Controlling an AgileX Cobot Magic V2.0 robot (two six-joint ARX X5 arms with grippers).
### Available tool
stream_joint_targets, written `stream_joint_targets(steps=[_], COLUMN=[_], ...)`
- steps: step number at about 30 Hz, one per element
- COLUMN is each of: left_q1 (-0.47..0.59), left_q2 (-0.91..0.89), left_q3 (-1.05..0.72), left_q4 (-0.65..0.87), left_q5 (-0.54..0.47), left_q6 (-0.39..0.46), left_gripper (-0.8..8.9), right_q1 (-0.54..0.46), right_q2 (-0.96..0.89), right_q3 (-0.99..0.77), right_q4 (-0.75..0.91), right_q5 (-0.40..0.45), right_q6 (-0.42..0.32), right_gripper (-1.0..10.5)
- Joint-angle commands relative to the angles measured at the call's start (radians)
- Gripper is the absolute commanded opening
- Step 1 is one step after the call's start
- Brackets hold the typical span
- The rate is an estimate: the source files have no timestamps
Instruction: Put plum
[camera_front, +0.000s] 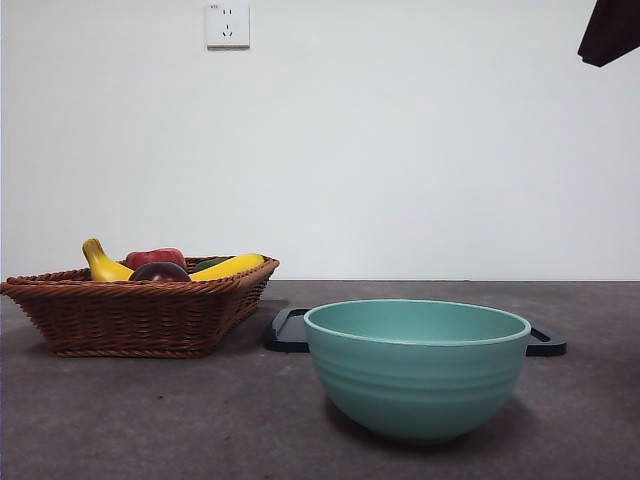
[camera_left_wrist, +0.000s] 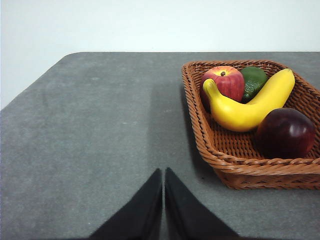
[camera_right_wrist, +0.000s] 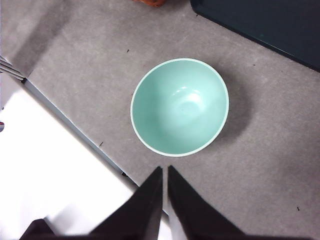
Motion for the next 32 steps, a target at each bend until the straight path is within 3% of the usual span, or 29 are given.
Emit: stream_joint_targets(steps=[1, 15, 18, 26, 32], left_q1=[0.002, 0.002, 0.002, 0.002, 0.002], left_q2=[-0.002, -0.002, -0.002, -0.002, -0.002], left_q3=[-0.021, -0.020, -0.020, -0.020, -0.021], left_q4=[-0.006, -0.006, -0.006, -0.006, -0.006], left_q5=[-0.003, -0.003, -0.003, -0.003, -0.003], left_q6=[-0.005, -0.005, -0.005, -0.005, -0.005], left_gripper=[0.07, 0.07, 0.07, 0.07, 0.07], right_q1=[0.006, 0.005, -0.034, -0.301, -0.540], right_q2=[0.007, 0.006, -0.009, -0.166, -0.417], right_q3=[0.016, 0.016, 0.010, -0.132, -0.426], right_q4=[0.010, 0.015, 0.089, 0.425, 0.769], right_q5=[-0.002, 0.001, 0.082, 0.104, 0.105], right_q6=[-0.009, -0.030, -0.090, -0.125, -0.135], right_gripper=[0.1, 0.1, 0.1, 0.1, 0.1])
